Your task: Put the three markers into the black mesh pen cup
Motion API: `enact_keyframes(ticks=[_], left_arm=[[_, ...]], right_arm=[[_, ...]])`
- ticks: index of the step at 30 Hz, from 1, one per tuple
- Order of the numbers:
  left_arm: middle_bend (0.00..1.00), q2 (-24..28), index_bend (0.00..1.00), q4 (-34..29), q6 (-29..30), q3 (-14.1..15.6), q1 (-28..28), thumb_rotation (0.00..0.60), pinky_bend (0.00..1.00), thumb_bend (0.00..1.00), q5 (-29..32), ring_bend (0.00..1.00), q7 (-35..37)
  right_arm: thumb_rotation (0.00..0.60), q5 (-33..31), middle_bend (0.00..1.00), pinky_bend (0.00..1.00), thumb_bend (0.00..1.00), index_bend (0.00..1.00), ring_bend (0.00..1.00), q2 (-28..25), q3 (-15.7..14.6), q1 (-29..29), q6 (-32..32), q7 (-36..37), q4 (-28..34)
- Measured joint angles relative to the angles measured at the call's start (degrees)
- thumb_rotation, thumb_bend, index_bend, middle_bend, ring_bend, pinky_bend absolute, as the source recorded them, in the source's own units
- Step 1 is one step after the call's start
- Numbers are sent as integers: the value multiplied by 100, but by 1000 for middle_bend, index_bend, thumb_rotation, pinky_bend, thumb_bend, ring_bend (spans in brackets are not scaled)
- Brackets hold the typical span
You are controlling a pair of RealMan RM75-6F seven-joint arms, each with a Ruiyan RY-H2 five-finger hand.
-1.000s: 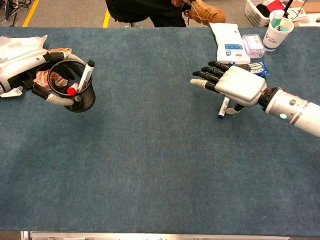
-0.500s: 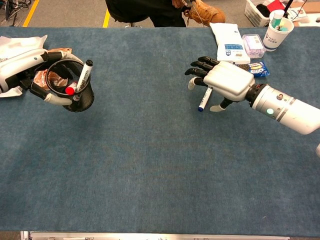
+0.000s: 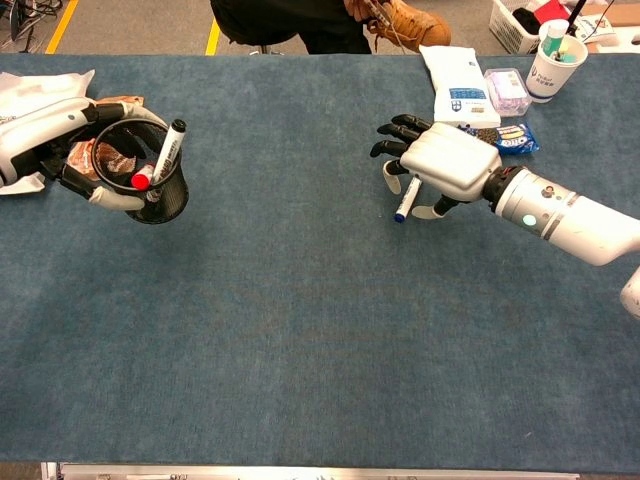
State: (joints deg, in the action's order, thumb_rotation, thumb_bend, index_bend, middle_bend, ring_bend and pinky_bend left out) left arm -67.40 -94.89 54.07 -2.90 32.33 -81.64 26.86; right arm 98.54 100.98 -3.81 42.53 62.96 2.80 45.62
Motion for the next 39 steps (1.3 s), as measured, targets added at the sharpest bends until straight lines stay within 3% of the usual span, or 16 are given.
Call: enact_keyframes(ticks=[13, 39], left_arm=[[378, 7, 202, 14, 19, -6, -17, 600, 273, 137, -19, 345, 22], [365, 15, 202, 53, 75, -12, -65, 600, 273, 137, -43, 337, 91]], right_arm=[[600, -56, 215, 0, 210, 524, 36, 124, -8, 59, -170, -34, -173], [600, -453, 237, 0, 270, 576, 40, 77, 167, 187, -778, -416, 166]])
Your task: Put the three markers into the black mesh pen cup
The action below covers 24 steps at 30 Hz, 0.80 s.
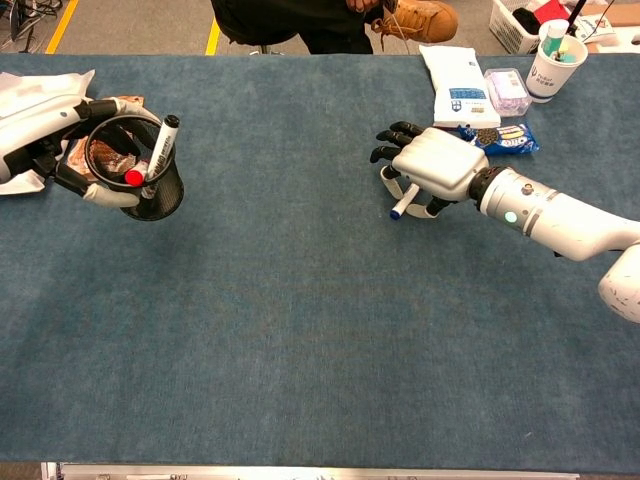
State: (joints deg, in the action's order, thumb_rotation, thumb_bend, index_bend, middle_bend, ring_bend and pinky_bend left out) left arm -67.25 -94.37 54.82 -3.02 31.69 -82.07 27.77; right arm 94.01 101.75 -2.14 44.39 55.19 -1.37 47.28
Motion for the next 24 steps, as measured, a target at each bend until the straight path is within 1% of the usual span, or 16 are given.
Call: enact_keyframes(ticks=[9, 15, 24], left_arm=[[364, 13, 202, 5, 16, 2, -15, 600, 274, 137, -7, 337, 19], [363, 33, 202, -11, 35, 1, -29, 600, 273, 137, -10, 337, 18], [363, 49, 202, -18, 42, -10, -28, 600, 274, 137, -23, 337, 31]], right_arm=[[600, -71, 239, 0, 279, 579, 42, 28, 56, 55, -100, -62, -16], [600, -133, 273, 0, 315, 626, 61, 50, 103, 63, -116, -40, -8], [600, -297, 286, 0, 326, 642, 71, -166, 261, -15, 47, 167, 389]])
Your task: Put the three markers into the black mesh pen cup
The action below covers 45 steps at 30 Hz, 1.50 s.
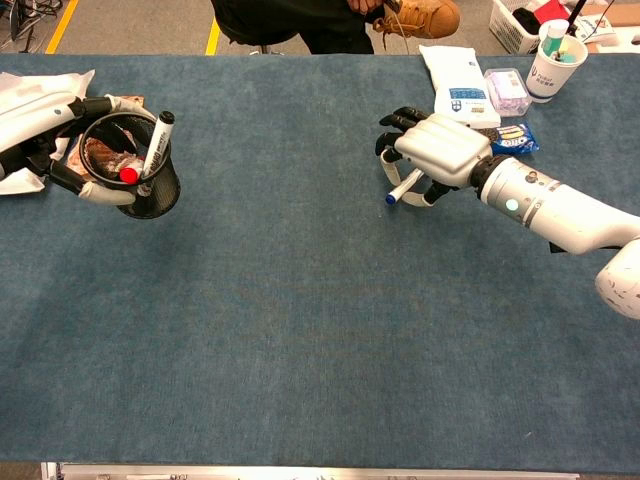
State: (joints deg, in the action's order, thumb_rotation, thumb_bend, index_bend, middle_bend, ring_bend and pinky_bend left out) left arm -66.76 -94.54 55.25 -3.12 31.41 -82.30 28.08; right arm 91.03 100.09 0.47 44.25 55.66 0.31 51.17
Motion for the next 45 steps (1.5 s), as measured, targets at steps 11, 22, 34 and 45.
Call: enact_keyframes(ticks=[11, 22, 34, 45], left_arm=[[363, -39, 202, -59, -109, -60, 95, 600, 274, 137, 58, 337, -78], [363, -192, 202, -197, -325, -161, 295, 600, 274, 137, 163, 337, -247], [363, -469, 202, -328, -554, -262, 527, 600, 274, 137, 363, 337, -573], [364, -663, 202, -371, -674, -345, 682, 600, 273, 137, 523, 337, -784]], right_arm=[[600, -273, 295, 0, 327, 647, 75, -686, 405, -136, 394, 625, 1469], [600, -735, 298, 0, 326, 651, 82, -1588, 1101, -187, 598, 1748, 3886], [600, -1359, 298, 0, 325, 651, 87, -1813, 1856, 135, 229, 2713, 5450], [600, -1656, 298, 0, 325, 651, 88, -1505, 2015, 348, 127, 2668, 5709]])
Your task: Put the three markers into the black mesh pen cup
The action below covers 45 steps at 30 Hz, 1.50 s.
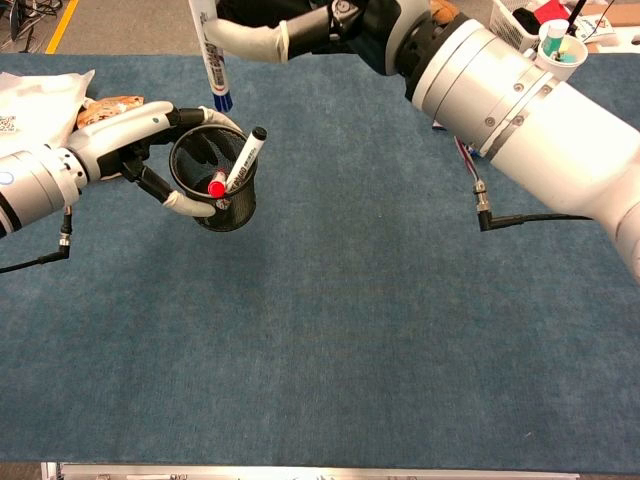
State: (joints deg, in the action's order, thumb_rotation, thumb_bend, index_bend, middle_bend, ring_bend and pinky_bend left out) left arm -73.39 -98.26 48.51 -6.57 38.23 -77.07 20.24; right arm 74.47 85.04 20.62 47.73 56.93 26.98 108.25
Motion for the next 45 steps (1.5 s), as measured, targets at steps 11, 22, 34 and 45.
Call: enact_keyframes(ticks=[11, 22, 34, 45], left_arm=[[363, -63, 202, -52, 24, -106, 77, 600, 273, 137, 94, 337, -79], [363, -40, 202, -56, 29, -109, 106, 600, 273, 137, 83, 337, -101], [363, -207, 202, 273, -85, 26, 93, 600, 273, 137, 56, 337, 67], [360, -751, 202, 947, -280, 174, 114, 600, 257, 137, 50, 329, 258]], right_arm=[[600, -131, 269, 0, 313, 637, 88, 353, -150, 125, -189, -114, -394], [600, 71, 50, 0, 41, 171, 0, 467, -260, 187, -213, -353, -719], [600, 615, 12, 0, 37, 91, 0, -262, -290, -256, 610, -868, -842], [600, 711, 12, 0, 34, 81, 0, -910, -527, -656, 736, -946, -963]])
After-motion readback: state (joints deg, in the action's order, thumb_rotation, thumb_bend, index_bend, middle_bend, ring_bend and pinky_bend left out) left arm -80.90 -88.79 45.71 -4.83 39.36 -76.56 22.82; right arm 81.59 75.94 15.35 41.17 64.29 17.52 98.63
